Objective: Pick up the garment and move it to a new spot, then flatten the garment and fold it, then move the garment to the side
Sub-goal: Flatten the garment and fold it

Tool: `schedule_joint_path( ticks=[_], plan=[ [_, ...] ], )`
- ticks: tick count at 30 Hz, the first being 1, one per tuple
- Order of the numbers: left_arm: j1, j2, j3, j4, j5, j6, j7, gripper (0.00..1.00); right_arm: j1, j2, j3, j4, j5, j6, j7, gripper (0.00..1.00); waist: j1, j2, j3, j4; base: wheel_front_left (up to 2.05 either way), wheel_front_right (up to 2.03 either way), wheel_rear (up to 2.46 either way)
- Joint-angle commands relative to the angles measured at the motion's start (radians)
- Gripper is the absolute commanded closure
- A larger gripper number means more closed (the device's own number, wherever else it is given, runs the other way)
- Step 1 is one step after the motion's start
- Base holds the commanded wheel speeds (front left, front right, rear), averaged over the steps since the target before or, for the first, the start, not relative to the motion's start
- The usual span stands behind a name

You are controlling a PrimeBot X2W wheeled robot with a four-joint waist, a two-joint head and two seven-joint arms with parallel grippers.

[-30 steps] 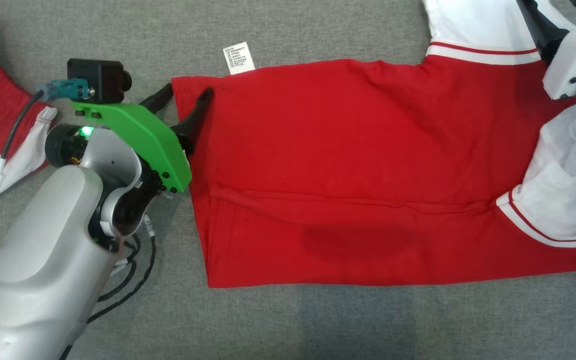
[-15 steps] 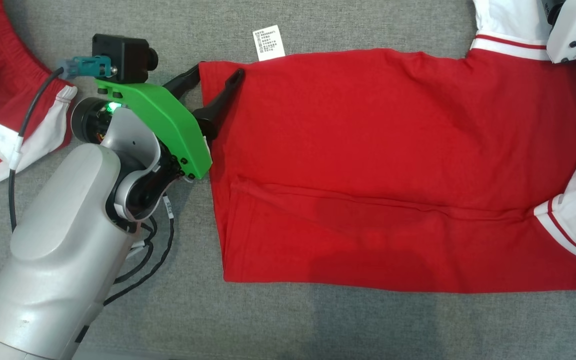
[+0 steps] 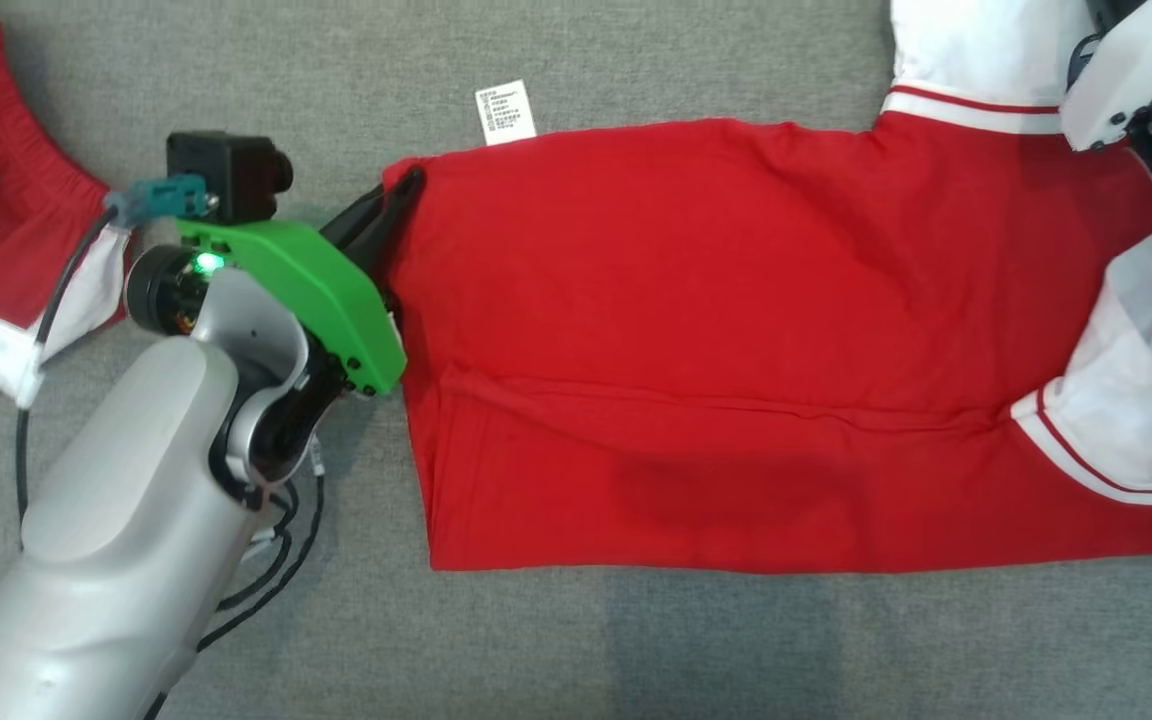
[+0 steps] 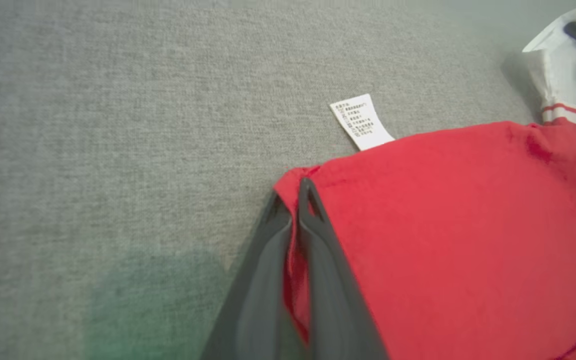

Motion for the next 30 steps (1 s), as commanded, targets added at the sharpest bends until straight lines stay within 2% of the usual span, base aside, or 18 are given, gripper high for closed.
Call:
schedule_joint_path(
  ticks=[1, 8, 12, 15, 21, 26, 27, 28, 29, 30],
  plan=[
    [0.019, 0.013, 0.004, -0.010, 0.018, 0.006, -0.014, 1.00, 0.028, -0.012, 0.005, -0.017, 0.021, -0.001, -0.018, 1.00, -0.0001, 0.0050, -0.034, -0.031, 0.00, 0.00, 0.00],
    [0.185, 0.081, 0.022, -0.179, 0.021, 0.044, -0.085, 1.00, 0.216, -0.100, -0.003, -0.188, 0.139, -0.001, -0.110, 1.00, -0.0001, 0.0050, -0.130, -0.083, 0.00, 0.00, 0.00],
    [0.288, 0.125, 0.006, -0.289, 0.035, 0.069, -0.099, 1.00, 0.386, -0.148, -0.059, -0.286, 0.194, -0.001, -0.141, 1.00, -0.0001, 0.0050, -0.179, -0.096, 0.00, 0.00, 0.00],
    [0.358, 0.150, -0.001, -0.361, 0.036, 0.099, -0.099, 1.00, 0.524, -0.159, -0.112, -0.349, 0.219, -0.001, -0.160, 1.00, -0.0001, 0.0050, -0.212, -0.106, 0.00, 0.00, 0.00],
    [0.483, 0.182, 0.010, -0.438, 0.015, 0.146, -0.122, 1.00, 0.757, -0.109, -0.211, -0.453, 0.235, -0.001, -0.165, 1.00, -0.0001, 0.0050, -0.246, -0.121, 0.00, 0.00, 0.00],
    [0.553, 0.163, -0.016, -0.413, -0.005, 0.147, -0.135, 1.00, 0.843, -0.052, -0.240, -0.461, 0.171, -0.001, -0.130, 1.00, -0.0001, 0.0050, -0.245, -0.135, 0.00, 0.00, 0.00],
    [0.560, 0.155, -0.014, -0.404, -0.008, 0.150, -0.145, 0.86, 0.846, -0.041, -0.247, -0.458, 0.154, -0.001, -0.124, 1.00, -0.0001, 0.0050, -0.244, -0.137, 0.00, 0.00, 0.00],
    [0.565, 0.155, -0.014, -0.393, 0.000, 0.154, -0.152, 0.56, 0.847, -0.031, -0.255, -0.458, 0.137, -0.001, -0.118, 0.72, -0.0001, 0.0050, -0.245, -0.139, 0.00, 0.00, 0.00],
    [0.570, 0.161, -0.014, -0.382, 0.014, 0.158, -0.159, 0.00, 0.848, -0.026, -0.266, -0.461, 0.124, -0.001, -0.114, 0.04, -0.0001, 0.0050, -0.246, -0.140, 0.00, 0.00, 0.00],
    [0.570, 0.161, -0.014, -0.382, 0.014, 0.158, -0.159, 0.00, 0.848, -0.026, -0.266, -0.461, 0.124, -0.001, -0.114, 0.04, -0.0001, 0.0050, -0.246, -0.140, 0.00, 0.00, 0.00]
  ],
)
